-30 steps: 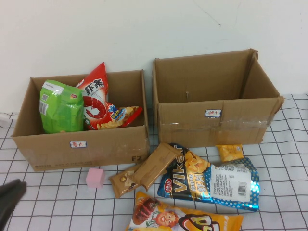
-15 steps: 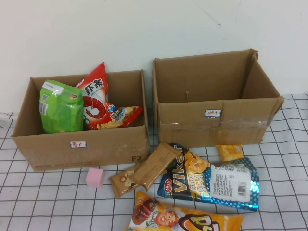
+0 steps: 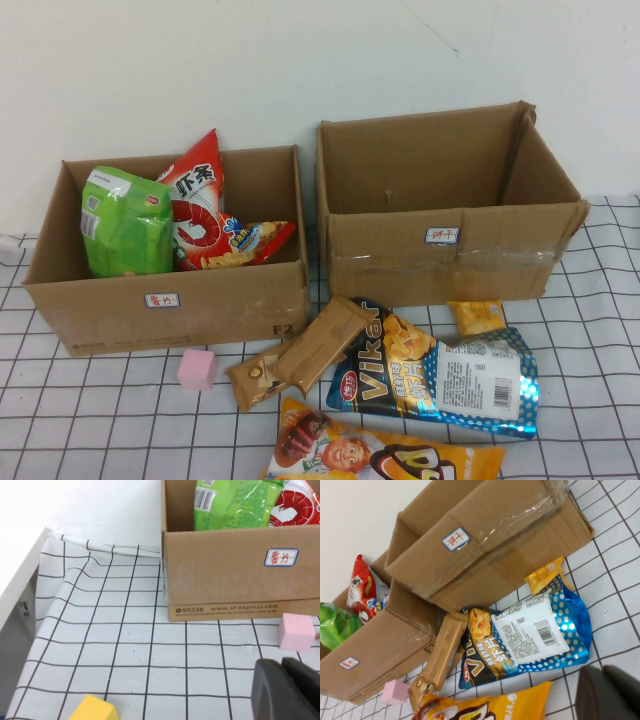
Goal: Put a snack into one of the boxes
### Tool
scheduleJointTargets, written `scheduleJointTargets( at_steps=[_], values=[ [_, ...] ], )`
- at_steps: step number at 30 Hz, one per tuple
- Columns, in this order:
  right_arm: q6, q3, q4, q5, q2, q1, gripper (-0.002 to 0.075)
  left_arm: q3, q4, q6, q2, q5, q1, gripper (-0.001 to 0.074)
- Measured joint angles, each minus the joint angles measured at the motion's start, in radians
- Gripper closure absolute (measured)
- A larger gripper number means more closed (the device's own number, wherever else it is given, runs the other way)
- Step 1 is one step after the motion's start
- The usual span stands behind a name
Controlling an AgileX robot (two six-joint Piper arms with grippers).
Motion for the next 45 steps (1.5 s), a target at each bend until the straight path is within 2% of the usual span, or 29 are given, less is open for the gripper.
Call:
scheduleJointTargets(
  at_steps=[20,24,27,30,32,38,45],
  values=[
    [-0.003,0.000,0.000,0.000,0.000,0.000,0.0727,-0.003,-0.010,0.000,0.000,0.010,0.000,0.0736],
    [-0.081,0.002,-0.028,-0.051,0.000,0.000,0.0727,-0.003,-0.010,0.000,0.000,0.010,0.000,0.0736],
    [-0.179,0.002,-0.133,-0.216,0.000,0.000,0.0727,-0.003,-0.010,0.000,0.000,0.010,0.000,0.0736],
    [-0.210,0.002,-0.377,-0.364,0.000,0.000,0.0727,-0.003,-0.010,-0.002,0.000,0.010,0.000,0.0736],
    [-0.218,0.002,-0.513,-0.394,0.000,0.000,0.0727,-0.003,-0.010,0.000,0.000,0.010,0.000,0.0736],
    [-0.199,0.002,-0.687,-0.242,0.000,0.000,0.0727,-0.003,-0.012,0.000,0.000,0.010,0.000,0.0736],
    [-0.030,0.002,-0.796,-0.084,0.000,0.000,0.0727,-0.003,-0.012,0.000,0.000,0.012,0.000,0.0736]
  ],
)
